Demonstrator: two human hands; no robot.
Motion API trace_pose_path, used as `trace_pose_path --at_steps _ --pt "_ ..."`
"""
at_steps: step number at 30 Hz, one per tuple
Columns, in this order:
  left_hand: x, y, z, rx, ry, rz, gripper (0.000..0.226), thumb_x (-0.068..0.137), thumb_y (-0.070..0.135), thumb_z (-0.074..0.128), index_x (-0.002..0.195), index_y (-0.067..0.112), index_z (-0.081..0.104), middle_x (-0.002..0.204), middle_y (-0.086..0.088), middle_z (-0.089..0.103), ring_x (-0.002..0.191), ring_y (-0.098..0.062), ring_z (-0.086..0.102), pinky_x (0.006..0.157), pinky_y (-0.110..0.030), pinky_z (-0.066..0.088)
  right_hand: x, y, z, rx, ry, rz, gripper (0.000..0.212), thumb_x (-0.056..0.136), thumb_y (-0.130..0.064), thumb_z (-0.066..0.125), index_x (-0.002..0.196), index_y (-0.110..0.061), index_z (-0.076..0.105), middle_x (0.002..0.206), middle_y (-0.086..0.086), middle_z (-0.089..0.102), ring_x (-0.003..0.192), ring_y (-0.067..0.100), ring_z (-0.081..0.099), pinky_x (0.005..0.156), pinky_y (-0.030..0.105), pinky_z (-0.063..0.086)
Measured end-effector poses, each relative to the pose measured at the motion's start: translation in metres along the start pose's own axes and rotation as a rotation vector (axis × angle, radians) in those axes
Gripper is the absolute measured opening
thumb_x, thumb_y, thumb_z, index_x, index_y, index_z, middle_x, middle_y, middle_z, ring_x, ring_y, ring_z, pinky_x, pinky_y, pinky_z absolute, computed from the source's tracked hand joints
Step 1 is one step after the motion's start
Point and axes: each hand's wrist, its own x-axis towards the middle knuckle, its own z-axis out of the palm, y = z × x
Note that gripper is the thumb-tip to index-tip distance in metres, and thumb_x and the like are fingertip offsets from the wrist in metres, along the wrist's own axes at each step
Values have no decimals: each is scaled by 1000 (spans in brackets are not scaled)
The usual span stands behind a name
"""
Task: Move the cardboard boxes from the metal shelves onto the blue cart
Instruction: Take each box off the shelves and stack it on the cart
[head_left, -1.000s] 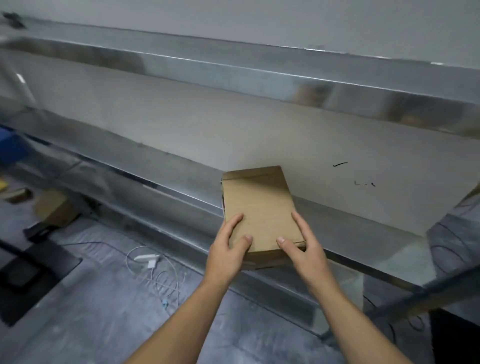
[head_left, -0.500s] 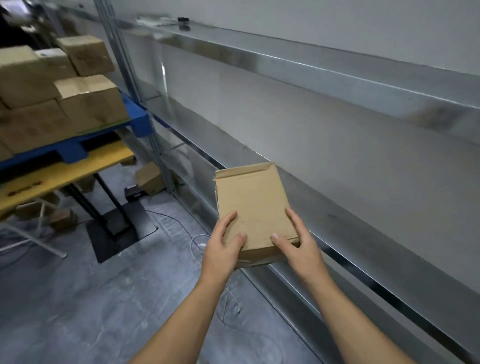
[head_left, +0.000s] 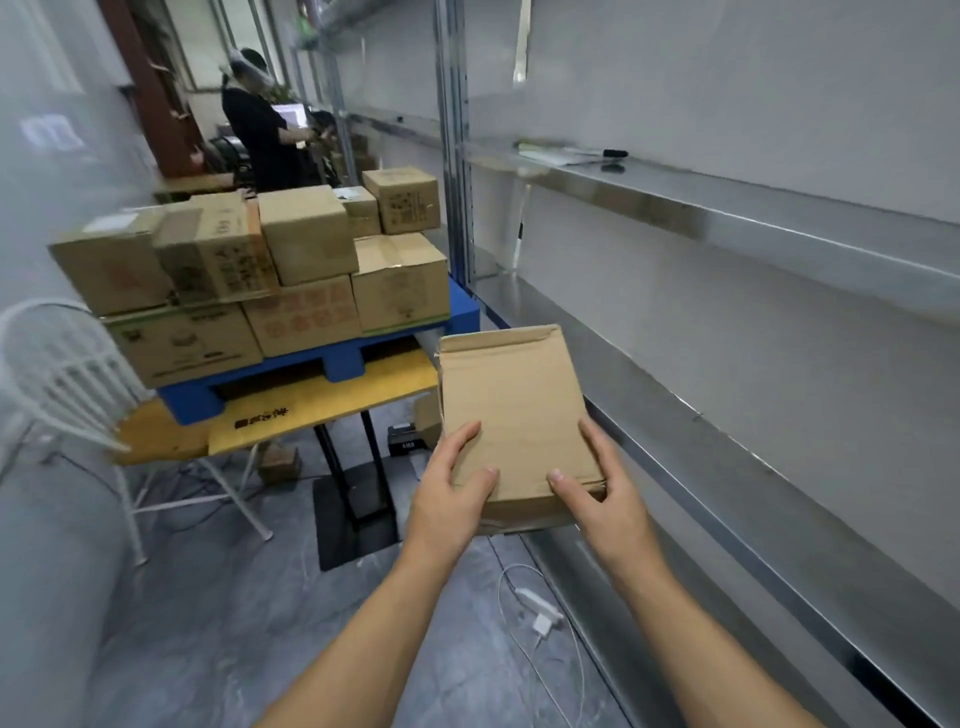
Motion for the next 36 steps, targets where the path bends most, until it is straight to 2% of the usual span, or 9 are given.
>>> trace_pose_path --at_steps 4,9,13,17,20,23,28,33,36 --pt "36 -3 -31 12 96 14 47 91 17 66 124 48 52 134 12 56 121 -7 53 105 -33 46 41 -9 40 31 -51 -23 63 86 -27 77 134 -55 46 113 -50 54 111 -19 53 85 2 39" --pt "85 -11 -57 4 167 -5 48 92 17 64 128 47 55 131 19 56 120 -3 52 100 -28 47 91 -10 85 87 -114 -43 64 79 -39 73 136 -52 46 123 -42 54 114 -15 54 85 3 41" --pt "144 -10 -67 -22 180 15 46 95 14 58 134 40 55 136 16 54 125 -4 50 104 -27 44 150 -5 107 135 -193 -68 68 83 -32 77 138 -52 42 131 -38 49 117 -15 52 90 5 41" --pt "216 -4 -64 14 211 65 46 83 34 58 123 58 55 143 16 49 140 -10 39 115 -44 36 223 -2 122 148 -204 -105 73 78 -37 77 139 -54 40 129 -47 47 124 -13 48 99 16 40" --pt "272 2 -60 15 261 60 46 80 37 57 113 69 55 145 16 47 142 -9 35 116 -45 34 276 3 132 152 -189 -108 72 77 -44 76 138 -59 40 136 -38 48 126 -10 48 106 27 41" --pt "319 9 -56 25 288 99 46 86 29 59 110 68 56 146 17 46 140 -6 36 116 -43 34 328 5 142 111 -175 -113 75 73 -54 73 139 -60 38 143 -26 48 131 -2 47 111 37 41" --pt "379 10 -56 65 318 137 48 85 36 59 113 72 48 147 17 45 140 -4 36 117 -42 33 398 0 155 90 -197 -143 70 87 -34 75 144 -49 39 141 -23 49 130 1 48 109 31 40" --pt "434 13 -67 94 308 167 49 95 22 61 137 43 49 141 18 47 130 2 43 114 -37 37 454 -3 175 117 -209 -137 67 88 -35 71 144 -50 37 132 -33 47 121 -7 50 106 34 45" --pt "466 13 -80 133 273 160 50 95 27 60 141 41 47 141 19 48 130 0 44 113 -38 39 484 -5 190 117 -207 -124 66 89 -35 70 143 -50 37 127 -36 46 117 -11 50 107 36 46"
